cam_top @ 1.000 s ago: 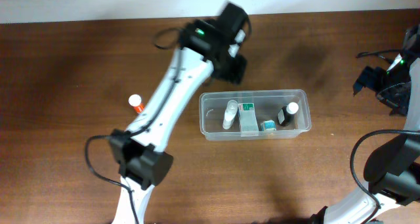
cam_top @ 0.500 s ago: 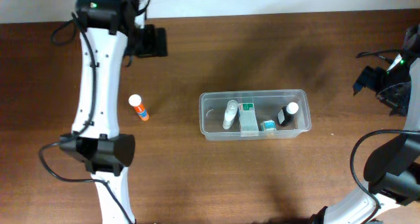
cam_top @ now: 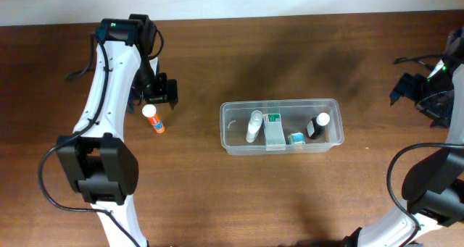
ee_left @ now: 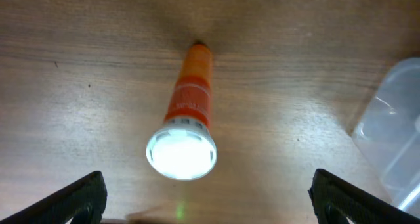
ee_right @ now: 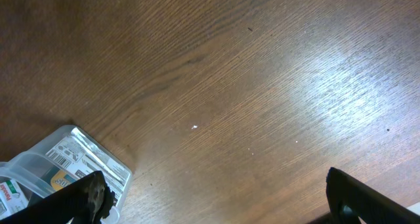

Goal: Pack container
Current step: 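Move the left gripper back over the orange tube, then grasp the orange tube with the left gripper and lift it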

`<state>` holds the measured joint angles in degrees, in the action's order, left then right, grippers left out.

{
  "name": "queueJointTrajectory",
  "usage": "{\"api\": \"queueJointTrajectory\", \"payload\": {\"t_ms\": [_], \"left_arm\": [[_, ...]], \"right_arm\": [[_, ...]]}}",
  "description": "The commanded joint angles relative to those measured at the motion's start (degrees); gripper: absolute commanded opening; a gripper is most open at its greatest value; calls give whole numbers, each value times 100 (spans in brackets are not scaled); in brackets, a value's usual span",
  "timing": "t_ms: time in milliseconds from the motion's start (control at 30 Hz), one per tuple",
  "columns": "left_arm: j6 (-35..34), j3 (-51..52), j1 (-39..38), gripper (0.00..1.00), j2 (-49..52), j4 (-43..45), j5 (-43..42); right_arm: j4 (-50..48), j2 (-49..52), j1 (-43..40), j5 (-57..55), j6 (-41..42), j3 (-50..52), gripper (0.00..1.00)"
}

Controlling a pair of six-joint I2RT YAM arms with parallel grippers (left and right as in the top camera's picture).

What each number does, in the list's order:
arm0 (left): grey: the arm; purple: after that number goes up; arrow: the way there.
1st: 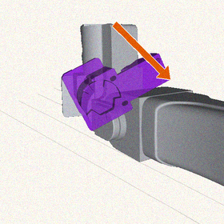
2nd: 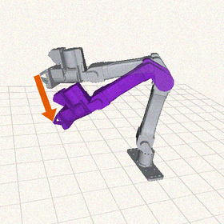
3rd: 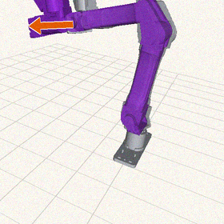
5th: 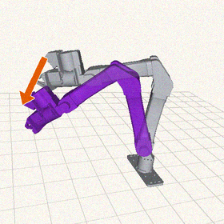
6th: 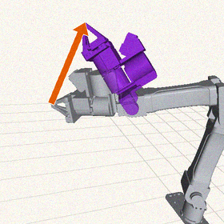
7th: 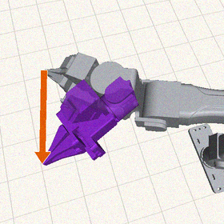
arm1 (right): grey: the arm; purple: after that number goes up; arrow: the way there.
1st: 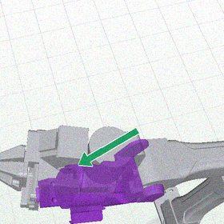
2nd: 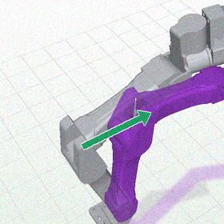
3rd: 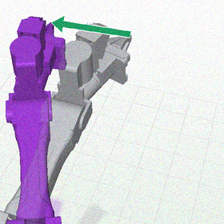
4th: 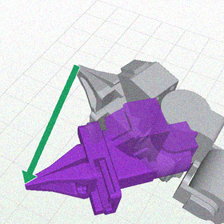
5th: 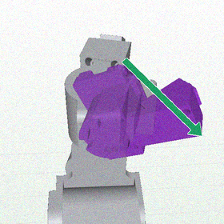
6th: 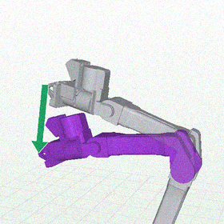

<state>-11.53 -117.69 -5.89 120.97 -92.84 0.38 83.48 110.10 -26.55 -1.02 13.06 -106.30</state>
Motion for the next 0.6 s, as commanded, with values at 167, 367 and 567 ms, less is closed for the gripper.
{"api": "queueJointTrajectory", "payload": {"t_ms": [167,367,567], "left_arm": [[92,673,232,99,-170,706,-393],[92,1191,258,99,-170,890,-407],[92,1292,258,83,-170,1016,-407]], "right_arm": [[-7,-9,-9,-7,11,2,98],[-4,-9,-11,-7,11,2,98],[-4,-9,-11,-7,11,2,98]]}}
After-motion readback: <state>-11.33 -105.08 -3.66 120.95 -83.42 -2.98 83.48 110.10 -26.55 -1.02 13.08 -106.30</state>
